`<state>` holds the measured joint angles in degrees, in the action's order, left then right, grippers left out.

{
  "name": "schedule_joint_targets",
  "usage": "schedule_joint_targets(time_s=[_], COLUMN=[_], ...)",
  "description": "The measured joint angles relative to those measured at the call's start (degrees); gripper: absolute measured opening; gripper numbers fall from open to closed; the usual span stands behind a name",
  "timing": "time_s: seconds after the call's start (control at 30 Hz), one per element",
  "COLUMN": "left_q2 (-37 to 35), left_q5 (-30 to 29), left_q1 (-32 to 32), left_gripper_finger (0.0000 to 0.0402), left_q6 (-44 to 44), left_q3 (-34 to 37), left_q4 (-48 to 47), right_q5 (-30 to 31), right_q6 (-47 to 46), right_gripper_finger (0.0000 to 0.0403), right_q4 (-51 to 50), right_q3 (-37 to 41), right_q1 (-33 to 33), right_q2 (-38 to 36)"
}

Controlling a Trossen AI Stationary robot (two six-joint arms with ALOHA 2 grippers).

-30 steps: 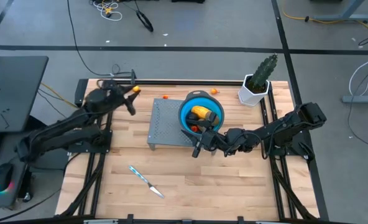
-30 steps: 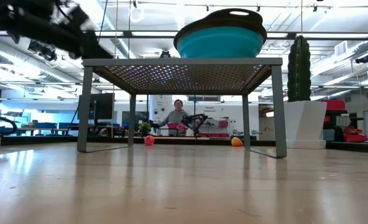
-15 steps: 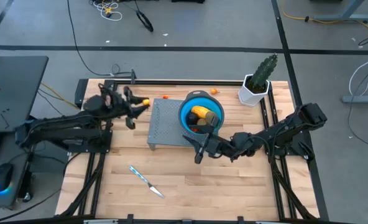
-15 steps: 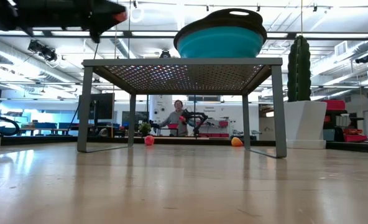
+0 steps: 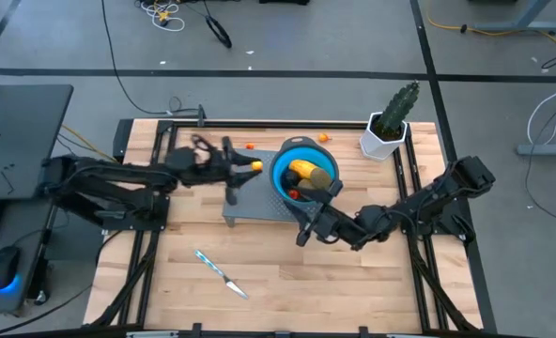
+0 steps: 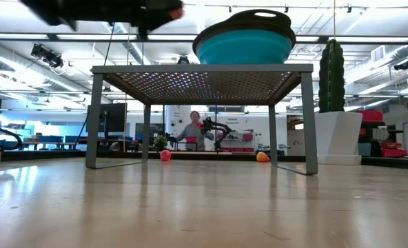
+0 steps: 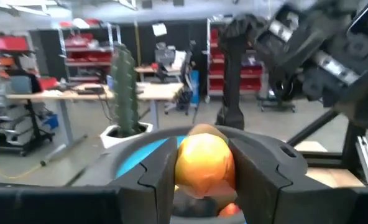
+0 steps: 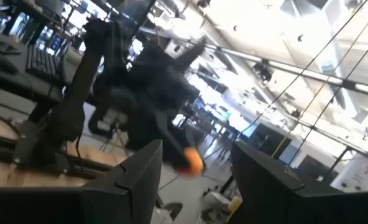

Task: Pick & Place Fruit
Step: Put the orange pear into the blue strainer bowl on the shelf

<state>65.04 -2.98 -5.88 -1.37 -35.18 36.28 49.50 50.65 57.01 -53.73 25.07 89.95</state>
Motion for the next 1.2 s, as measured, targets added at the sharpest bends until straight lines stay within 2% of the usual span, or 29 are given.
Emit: schedule_joint_targets(time_s=[0.2, 0.3, 0.43, 0.7, 0.93, 1.07, 1.2], left_q2=[10.37, 13.34, 15.73, 16.68, 12.24, 6.09, -1.42], left_q5=[0.31, -1.28, -2.97, -5.06, -7.23, -9.32, -8.67], left_q1=[1.72, 1.82, 1.58, 1.12, 1.12, 1.12, 1.12], left_gripper_finger=[0.0143, 0.0143, 0.0149, 0.0215, 0.0269, 0.0276, 0.0271], left_q6=[-2.86, -3.58, -3.47, -0.97, -3.75, -5.09, -4.77], left_q3=[-8.88, -12.29, -14.43, -14.6, -14.6, -14.6, -14.35], left_q4=[-4.55, -5.97, -6.3, -9.51, -12.96, -18.82, -27.02], right_q5=[3.76, 5.96, 6.0, 5.99, 6.0, 6.02, 7.07], right_q6=[7.56, 10.99, 12.2, 12.25, 12.26, 12.24, 12.24], right_gripper_finger=[0.0202, 0.0202, 0.0202, 0.0202, 0.0202, 0.0202, 0.0202], right_q4=[3.85, 5.78, 6.75, 6.65, 6.63, 6.53, 6.66], right_q3=[0.0, 0.0, 0.0, 0.01, 0.0, 0.0, 0.0], right_q1=[3.8, 4.82, 5.06, 5.03, 5.03, 5.03, 4.76], right_q2=[0.0, 0.0, 0.0, 0.0, 0.0, 0.0, 0.03])
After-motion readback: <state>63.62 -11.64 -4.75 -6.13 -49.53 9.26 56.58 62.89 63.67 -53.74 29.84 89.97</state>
